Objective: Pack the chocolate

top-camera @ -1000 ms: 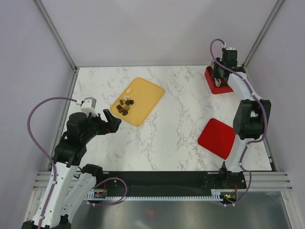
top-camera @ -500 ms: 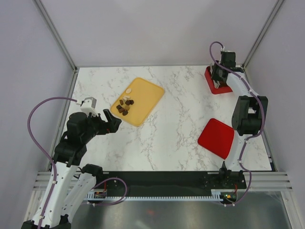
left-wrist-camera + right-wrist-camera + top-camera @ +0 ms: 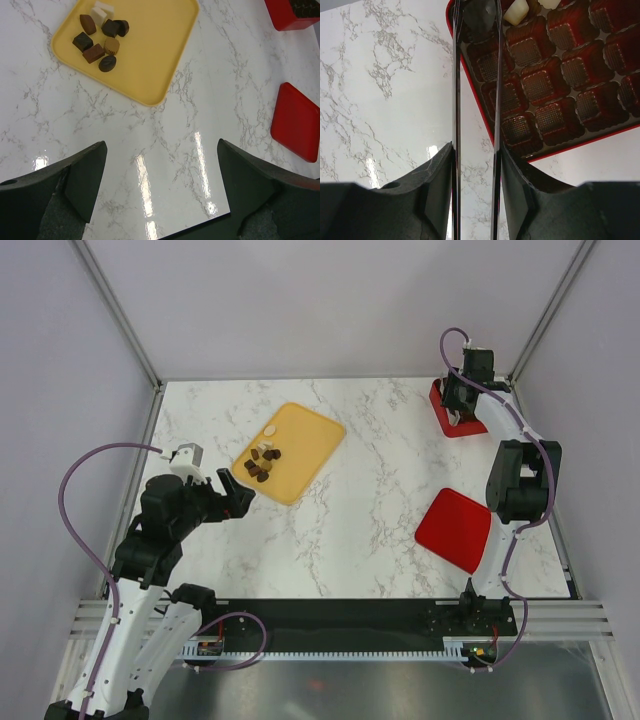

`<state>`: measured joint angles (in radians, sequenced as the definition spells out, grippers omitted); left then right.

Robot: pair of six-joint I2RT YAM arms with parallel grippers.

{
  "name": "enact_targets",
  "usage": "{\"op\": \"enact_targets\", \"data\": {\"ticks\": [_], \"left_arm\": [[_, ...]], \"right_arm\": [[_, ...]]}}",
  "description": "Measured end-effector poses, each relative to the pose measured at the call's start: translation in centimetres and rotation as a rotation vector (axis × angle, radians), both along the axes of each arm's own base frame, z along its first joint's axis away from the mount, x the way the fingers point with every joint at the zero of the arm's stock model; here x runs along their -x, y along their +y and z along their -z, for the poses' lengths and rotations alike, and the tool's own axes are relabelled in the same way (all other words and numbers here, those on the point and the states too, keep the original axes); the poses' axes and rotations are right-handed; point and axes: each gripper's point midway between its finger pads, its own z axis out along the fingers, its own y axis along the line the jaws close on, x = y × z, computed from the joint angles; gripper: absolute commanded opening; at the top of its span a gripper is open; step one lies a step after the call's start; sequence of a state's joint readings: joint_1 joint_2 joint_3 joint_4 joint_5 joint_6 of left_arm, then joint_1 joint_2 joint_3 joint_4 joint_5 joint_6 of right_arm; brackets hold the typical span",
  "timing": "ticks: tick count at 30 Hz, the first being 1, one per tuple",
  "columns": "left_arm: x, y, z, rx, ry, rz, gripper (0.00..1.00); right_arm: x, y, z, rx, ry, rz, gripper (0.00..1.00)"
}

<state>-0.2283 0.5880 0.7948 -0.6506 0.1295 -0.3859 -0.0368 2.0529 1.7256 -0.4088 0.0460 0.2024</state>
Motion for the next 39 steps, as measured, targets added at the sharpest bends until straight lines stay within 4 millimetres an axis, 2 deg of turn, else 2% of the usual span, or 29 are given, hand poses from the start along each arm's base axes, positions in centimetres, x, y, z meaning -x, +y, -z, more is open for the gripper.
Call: {"op": "enact_targets", "data": {"ticks": [14,17,20,22,23,26,28,31,35,39], "left_arm": [[0.0,0.0,0.0,0.0,0.0,0.0,1.0],[0.0,0.0,0.0,0.0,0.0,0.0,1.0],[0.0,0.0,0.0,0.0,0.0,0.0,1.0],[0.0,0.0,0.0,0.0,0.0,0.0,1.0],[0.0,0.0,0.0,0.0,-0.001,0.0,1.0],[0.0,0.0,-0.1,0.001,-0.005,-0.001,1.0],[0.1,0.0,-0.2,0.001,-0.007,-0.001,1.0],[0.1,0.1,-0.2,0.0,-0.009,-0.005,1.0],[0.0,0.2,-0.2,-0.001,-0.01,-0.007,1.0],[0.1,0.2,-0.3,-0.002,-0.014,-0.011,1.0]], "right_arm": [[0.1,0.3,-0.5,-0.012,-0.007,-0.006,0.49],[0.3,0.9,-1.9,-0.023,-0.029,-0.017,0.49],[0.8,2.4,-4.2,-0.024,-0.073,-0.045,0.49],[1.3,4.5,-5.5,-0.027,-0.098,-0.086,0.49],[1.7,6.1,-6.1,-0.029,-0.112,-0.119,0.49],[3.1,12.3,-6.9,-0.047,-0.134,-0.25,0.49],[4.5,16.6,-6.4,-0.066,-0.13,-0.346,0.49],[7.6,22.9,-4.4,-0.09,-0.086,-0.496,0.49],[11.1,27.9,-2.7,-0.119,-0.037,-0.626,0.49],[13.3,31.2,-2.4,-0.145,-0.031,-0.71,0.5]]}}
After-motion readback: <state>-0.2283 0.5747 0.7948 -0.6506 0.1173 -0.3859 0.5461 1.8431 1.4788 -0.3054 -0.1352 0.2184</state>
